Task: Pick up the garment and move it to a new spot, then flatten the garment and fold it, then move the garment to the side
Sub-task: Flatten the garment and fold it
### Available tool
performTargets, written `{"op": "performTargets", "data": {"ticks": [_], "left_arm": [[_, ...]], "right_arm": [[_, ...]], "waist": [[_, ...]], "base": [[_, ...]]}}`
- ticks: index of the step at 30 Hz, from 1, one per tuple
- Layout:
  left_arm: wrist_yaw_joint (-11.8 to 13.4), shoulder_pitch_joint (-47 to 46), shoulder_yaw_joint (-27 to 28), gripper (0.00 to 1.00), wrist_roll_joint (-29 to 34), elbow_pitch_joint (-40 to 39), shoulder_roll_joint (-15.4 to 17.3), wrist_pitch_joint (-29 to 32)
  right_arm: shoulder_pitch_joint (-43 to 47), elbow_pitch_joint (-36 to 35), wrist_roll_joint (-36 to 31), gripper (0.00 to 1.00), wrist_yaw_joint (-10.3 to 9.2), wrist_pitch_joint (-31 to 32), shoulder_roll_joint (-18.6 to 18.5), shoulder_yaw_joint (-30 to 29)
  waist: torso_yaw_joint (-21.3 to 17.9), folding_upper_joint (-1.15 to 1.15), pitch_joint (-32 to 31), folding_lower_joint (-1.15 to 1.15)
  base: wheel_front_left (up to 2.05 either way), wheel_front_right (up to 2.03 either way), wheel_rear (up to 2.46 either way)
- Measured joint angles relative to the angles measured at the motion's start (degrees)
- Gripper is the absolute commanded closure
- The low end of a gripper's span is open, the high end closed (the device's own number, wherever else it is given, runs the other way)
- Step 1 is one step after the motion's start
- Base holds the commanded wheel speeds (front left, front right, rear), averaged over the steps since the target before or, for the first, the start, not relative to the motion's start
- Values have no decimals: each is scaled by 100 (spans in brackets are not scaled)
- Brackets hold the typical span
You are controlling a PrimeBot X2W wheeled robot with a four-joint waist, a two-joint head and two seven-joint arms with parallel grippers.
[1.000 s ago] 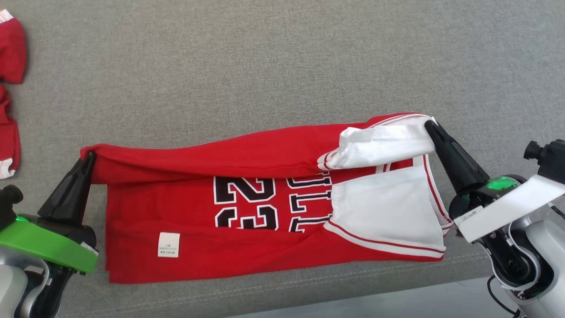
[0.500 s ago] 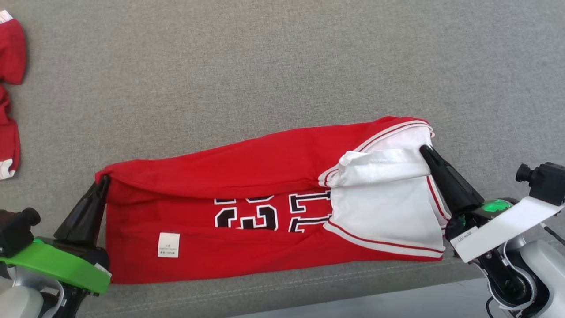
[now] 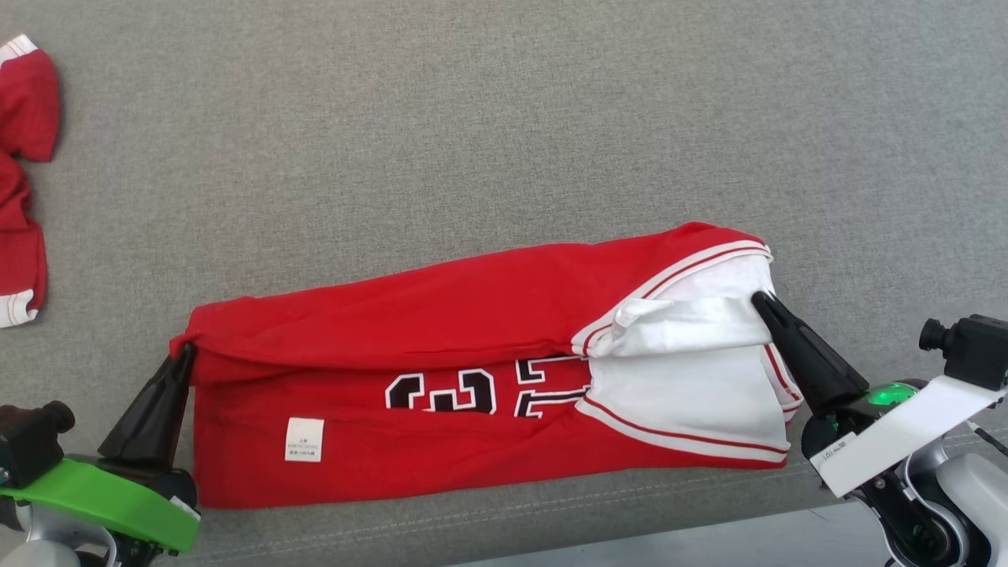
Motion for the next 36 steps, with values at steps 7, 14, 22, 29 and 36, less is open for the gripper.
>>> {"op": "performTargets", "data": {"ticks": [7,14,22,29,36], "left_arm": [[0,144,-84,95,9,47,4,0],[0,218,-90,75,19,122,14,0],[0,219,-114,4,35,194,13,0],[0,243,-114,0,51,318,10,0],[0,360,-107,0,51,333,-22,0]], "right_arm": [[57,23,-100,100,-48,5,-134,42],[63,35,-276,87,-51,51,-160,110],[63,77,-383,3,-57,56,-178,170],[63,177,-427,0,-93,57,-200,198],[68,255,-428,0,-99,56,-207,208]], "waist": [[-26,0,-15,0],[-44,0,2,0],[-49,0,9,0],[-55,0,-35,0],[-74,0,-137,0]], "base": [[0,0,0],[0,0,0],[0,0,0],[0,0,0],[0,0,0]]}}
